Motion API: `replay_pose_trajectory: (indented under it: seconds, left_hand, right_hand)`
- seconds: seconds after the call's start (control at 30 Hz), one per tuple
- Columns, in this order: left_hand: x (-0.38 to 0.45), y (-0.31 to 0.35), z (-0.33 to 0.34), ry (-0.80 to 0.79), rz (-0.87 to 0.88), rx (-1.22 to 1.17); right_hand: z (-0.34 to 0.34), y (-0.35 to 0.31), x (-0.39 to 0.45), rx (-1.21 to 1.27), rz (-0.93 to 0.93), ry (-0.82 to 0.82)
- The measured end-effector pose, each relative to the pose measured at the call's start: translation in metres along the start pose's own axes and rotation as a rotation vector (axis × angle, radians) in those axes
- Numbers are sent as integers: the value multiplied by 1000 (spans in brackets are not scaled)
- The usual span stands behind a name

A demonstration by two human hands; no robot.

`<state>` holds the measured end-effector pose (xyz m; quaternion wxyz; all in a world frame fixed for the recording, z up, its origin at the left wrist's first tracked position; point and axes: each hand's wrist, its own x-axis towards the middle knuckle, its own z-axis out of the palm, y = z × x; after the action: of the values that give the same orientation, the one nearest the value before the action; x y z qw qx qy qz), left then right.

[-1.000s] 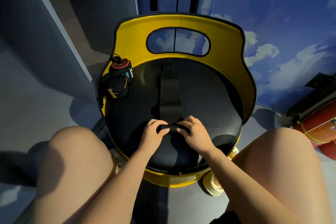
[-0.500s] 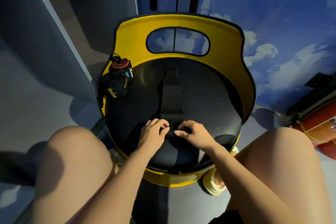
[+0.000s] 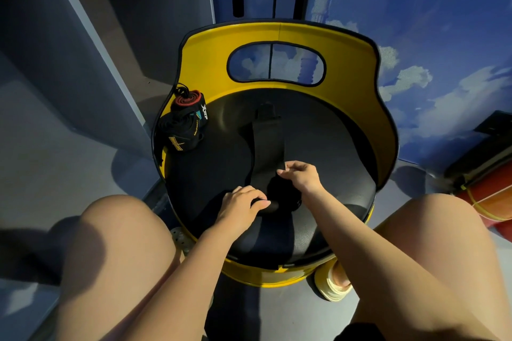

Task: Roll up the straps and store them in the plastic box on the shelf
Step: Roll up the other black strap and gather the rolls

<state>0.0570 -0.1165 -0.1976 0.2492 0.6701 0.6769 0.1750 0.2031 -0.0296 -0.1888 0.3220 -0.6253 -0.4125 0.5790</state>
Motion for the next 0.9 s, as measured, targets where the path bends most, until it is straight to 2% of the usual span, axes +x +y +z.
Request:
replay_pose_trajectory:
  seconds: [0.1, 0.27, 0.43, 0.5, 0.57, 0.7, 0.77, 0.9]
  left_hand:
    - [3, 2, -1, -45, -42, -15]
    - [6, 3, 0, -96, -128, -56]
    - [8, 4, 1, -115, -191, -39]
    - [11, 4, 1, -113, -223, -93]
    - [14, 4, 1, -109, -249, -126]
    - [16, 5, 1, -57, -246, -109]
    - [16, 5, 1, -41, -254, -96]
    - [15, 5, 1, -18, -239, -82]
  right_hand:
    - [3, 6, 4, -48, -32, 66]
    - [7, 7, 4, -468, -204, 132]
    - [5, 6, 0, -614, -325, 146]
    - [2, 4, -8, -723, -461, 93]
    - [-2, 3, -18, -816, -587, -26]
    - [-13, 1, -34, -1007, -621, -282]
    - [-17, 5, -39, -1076, -631, -320]
    - [-20, 21, -46, -1089, -718, -281]
